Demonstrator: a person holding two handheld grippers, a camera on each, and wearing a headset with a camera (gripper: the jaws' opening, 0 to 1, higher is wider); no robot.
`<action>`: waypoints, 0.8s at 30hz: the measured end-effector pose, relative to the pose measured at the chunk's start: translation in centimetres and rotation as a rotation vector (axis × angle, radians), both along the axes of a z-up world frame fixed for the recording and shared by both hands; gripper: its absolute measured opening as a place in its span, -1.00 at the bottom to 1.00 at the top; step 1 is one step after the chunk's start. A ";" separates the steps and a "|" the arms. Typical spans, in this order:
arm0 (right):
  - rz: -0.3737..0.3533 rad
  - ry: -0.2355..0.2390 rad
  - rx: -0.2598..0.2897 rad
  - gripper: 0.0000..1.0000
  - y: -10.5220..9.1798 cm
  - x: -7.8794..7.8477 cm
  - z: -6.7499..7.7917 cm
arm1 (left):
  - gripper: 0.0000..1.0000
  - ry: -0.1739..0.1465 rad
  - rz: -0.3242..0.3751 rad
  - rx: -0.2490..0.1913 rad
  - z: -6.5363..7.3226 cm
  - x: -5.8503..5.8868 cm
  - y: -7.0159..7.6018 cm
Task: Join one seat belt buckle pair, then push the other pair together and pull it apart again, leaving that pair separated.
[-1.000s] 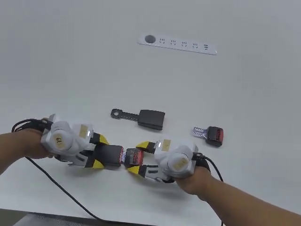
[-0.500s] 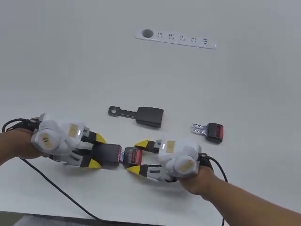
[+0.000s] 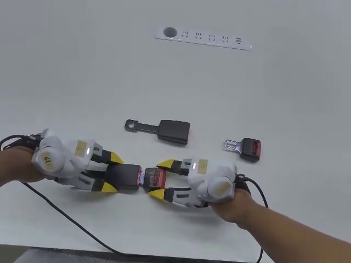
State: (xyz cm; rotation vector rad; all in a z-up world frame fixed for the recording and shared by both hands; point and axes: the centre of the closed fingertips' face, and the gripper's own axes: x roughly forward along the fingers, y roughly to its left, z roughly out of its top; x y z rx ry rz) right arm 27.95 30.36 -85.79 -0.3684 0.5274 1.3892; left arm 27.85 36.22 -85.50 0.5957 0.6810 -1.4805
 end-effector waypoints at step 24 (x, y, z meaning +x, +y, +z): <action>-0.014 0.009 -0.015 -0.28 0.0 -0.1 0.2 | -0.32 -0.010 -0.017 0.038 0.1 -0.2 -0.2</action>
